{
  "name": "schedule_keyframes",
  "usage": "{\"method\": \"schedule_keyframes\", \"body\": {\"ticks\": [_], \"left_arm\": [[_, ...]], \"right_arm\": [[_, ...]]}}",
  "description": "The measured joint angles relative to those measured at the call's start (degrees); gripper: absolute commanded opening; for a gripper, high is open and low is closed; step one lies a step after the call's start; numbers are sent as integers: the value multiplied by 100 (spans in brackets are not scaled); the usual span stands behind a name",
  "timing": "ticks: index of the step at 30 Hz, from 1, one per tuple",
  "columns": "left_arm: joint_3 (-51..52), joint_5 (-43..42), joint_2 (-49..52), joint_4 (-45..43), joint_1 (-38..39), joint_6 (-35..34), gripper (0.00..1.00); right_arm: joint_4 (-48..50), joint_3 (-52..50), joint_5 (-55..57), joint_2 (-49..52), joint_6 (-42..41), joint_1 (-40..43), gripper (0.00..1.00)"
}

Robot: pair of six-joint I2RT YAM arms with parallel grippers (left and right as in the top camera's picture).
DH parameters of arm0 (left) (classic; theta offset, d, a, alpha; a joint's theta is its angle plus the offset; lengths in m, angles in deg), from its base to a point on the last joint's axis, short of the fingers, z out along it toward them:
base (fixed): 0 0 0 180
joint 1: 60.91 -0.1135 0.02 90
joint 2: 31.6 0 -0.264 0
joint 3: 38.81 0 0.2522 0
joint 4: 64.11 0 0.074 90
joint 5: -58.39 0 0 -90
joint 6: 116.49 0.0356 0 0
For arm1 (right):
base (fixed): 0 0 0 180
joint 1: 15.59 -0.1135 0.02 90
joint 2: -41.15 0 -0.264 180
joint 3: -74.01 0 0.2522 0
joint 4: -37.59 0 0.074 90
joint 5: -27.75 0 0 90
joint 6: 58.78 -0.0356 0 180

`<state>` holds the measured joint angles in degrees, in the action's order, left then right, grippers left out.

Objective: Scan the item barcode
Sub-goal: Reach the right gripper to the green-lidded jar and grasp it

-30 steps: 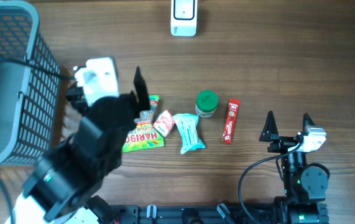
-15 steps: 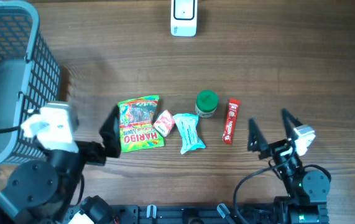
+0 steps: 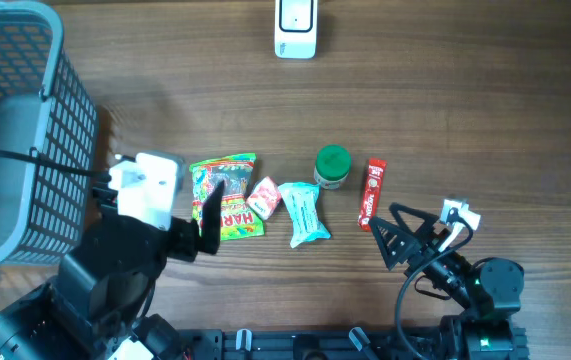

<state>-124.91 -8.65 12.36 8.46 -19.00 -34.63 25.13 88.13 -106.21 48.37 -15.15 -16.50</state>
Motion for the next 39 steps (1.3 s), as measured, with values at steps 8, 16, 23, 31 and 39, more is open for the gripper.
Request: {"method": "schedule_keyframes", "body": {"ticks": [8, 16, 23, 31, 39], "left_arm": [[2, -579, -4, 588, 0, 192, 100], [2, -824, -4, 595, 0, 208, 100], [9, -876, -4, 645, 0, 210, 100], [13, -916, -4, 863, 0, 210, 100], [13, -918, -4, 925, 0, 210, 100]], "right_arm": [[116, 66, -708, 98, -476, 0, 99], [-2194, 1541, -328, 938, 605, -15, 100], [-4293, 4159, 2009, 3401, 1873, -1298, 99], [-5788, 5939, 3156, 6867, 1370, -2343, 100], [-5711, 6153, 3115, 8509, 1102, -2409, 100]]}}
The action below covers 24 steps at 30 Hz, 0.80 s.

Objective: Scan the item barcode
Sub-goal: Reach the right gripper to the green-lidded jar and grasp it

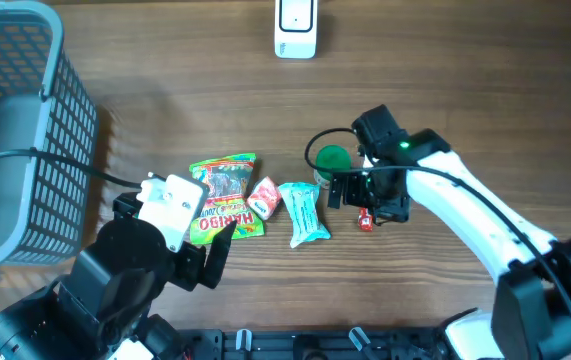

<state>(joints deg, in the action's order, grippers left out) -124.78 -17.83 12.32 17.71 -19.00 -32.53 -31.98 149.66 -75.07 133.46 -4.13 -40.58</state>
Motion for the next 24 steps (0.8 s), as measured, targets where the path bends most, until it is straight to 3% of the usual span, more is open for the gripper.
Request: {"method": "schedule_keyframes", "body": {"ticks": [4, 9, 19, 24], "left_arm": [[0, 0, 0, 15, 0, 0, 100], [0, 0, 0, 15, 0, 0, 100], [0, 0, 0, 15, 0, 0, 100], [0, 0, 0, 15, 0, 0, 100]], "right_arm": [[-181, 487, -136, -11, -505, 0, 100], [586, 844, -730, -181, -817, 0, 99], [227, 868, -236, -190, -2706, 2, 99], [210, 922, -155, -28, -3259, 0, 99]]}}
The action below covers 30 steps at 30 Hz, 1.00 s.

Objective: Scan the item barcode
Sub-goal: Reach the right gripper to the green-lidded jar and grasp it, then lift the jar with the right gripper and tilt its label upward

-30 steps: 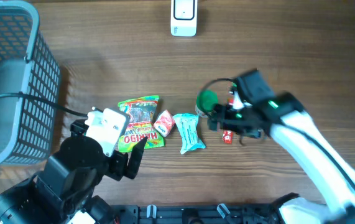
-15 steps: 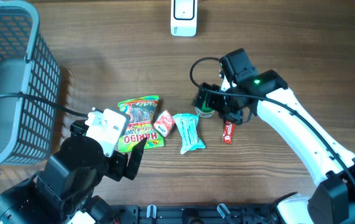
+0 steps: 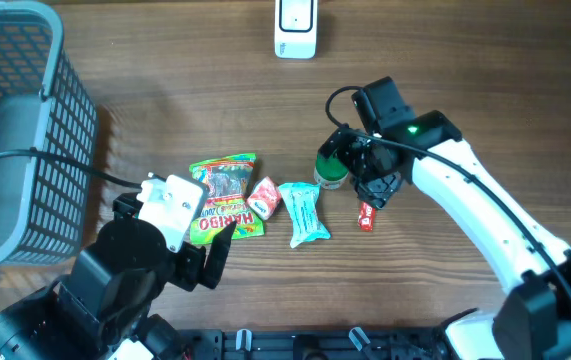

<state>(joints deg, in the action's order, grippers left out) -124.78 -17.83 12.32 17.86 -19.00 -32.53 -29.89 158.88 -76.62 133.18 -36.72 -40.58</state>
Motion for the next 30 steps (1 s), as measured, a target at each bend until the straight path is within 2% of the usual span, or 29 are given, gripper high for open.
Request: {"method": "schedule_keyframes", "body": {"ticks": [12, 21, 30], "left_arm": [[0, 0, 0, 2, 0, 0, 100], [0, 0, 0, 0, 0, 0, 100], [0, 0, 0, 0, 0, 0, 100]], "right_arm": [[-1126, 1921, 249, 1672, -409, -214, 99], [-861, 1958, 304, 2559, -444, -214, 100], [-667, 1958, 527, 2610, -448, -214, 100]]}}
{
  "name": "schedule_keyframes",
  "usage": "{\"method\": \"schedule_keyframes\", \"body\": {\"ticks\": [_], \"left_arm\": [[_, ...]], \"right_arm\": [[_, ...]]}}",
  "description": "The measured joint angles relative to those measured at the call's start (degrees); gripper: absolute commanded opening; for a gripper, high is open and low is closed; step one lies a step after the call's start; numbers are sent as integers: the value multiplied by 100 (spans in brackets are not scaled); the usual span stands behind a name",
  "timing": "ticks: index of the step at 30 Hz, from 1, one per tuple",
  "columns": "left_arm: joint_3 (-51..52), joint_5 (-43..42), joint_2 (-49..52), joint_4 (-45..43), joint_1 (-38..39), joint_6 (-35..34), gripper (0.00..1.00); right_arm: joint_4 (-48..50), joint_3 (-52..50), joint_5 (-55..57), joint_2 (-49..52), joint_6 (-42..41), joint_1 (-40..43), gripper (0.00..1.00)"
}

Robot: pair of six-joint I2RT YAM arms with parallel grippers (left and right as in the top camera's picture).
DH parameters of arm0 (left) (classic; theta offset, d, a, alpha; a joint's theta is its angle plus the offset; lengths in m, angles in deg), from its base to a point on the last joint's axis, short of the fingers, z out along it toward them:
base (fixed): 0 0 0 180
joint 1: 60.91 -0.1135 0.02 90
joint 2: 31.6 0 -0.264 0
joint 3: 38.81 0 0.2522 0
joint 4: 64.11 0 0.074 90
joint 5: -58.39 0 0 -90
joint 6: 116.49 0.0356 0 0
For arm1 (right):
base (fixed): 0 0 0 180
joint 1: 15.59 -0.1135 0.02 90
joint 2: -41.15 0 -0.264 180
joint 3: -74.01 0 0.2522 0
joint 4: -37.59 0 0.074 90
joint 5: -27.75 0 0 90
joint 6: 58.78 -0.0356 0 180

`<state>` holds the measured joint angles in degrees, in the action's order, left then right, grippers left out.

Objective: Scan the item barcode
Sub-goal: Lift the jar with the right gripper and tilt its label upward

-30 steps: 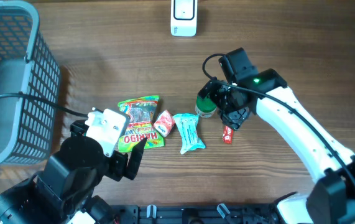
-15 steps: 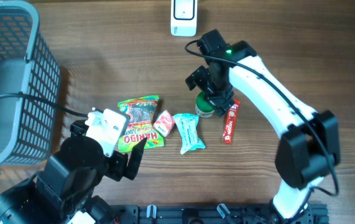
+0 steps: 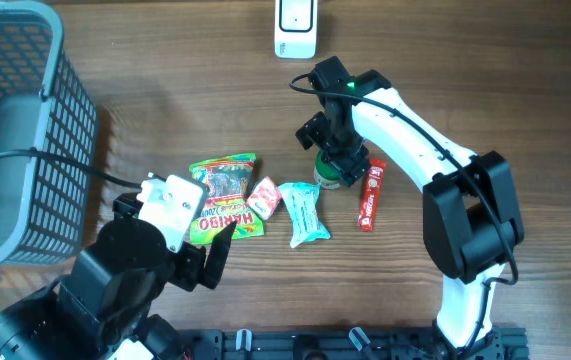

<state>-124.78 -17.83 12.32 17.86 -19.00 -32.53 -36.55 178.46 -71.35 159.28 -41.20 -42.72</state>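
Note:
A white barcode scanner (image 3: pixel 295 26) stands at the table's far edge. In a row at mid-table lie a green Haribo bag (image 3: pixel 227 194), a small red-and-white packet (image 3: pixel 264 198), a light blue packet (image 3: pixel 305 213), a green-lidded jar (image 3: pixel 329 178) and a red stick packet (image 3: pixel 372 193). My right gripper (image 3: pixel 333 158) hangs straight over the jar, covering most of its lid; its fingers are hidden under the wrist. My left gripper (image 3: pixel 213 255) rests low at the front, just below the Haribo bag, open and holding nothing.
A grey-blue wire basket (image 3: pixel 15 130) fills the left side, with the left arm's cable running in front of it. The right arm (image 3: pixel 415 120) arches across the table's right half, from the front edge up to the jar.
My right gripper has moved left and farther back, from between the jar and the red stick packet to right over the jar. The red stick packet now shows whole. The left arm has not moved.
At first both arms rested at the front, the left fingers lying over the Haribo bag. Then the left gripper had drawn back below the bag, and the right arm had reached out over the red stick packet. It then stood beside the jar, and now stands over it.

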Motion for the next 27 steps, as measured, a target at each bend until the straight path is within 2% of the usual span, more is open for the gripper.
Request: {"method": "schedule_keyframes", "body": {"ticks": [12, 15, 18, 20, 23, 27], "left_arm": [[0, 0, 0, 0, 0, 0, 100], [0, 0, 0, 2, 0, 0, 100], [0, 0, 0, 2, 0, 0, 100], [0, 0, 0, 0, 0, 0, 100], [0, 0, 0, 2, 0, 0, 100], [0, 0, 0, 2, 0, 0, 100]], "right_arm": [[358, -278, 254, 345, 74, 0, 98], [529, -354, 280, 313, 168, 2, 75], [667, -442, 278, 251, 262, 0, 64], [671, -455, 264, 240, 350, 0, 63], [673, -474, 201, 221, 560, 2, 52], [675, -481, -92, 216, 1082, 13, 50]]}}
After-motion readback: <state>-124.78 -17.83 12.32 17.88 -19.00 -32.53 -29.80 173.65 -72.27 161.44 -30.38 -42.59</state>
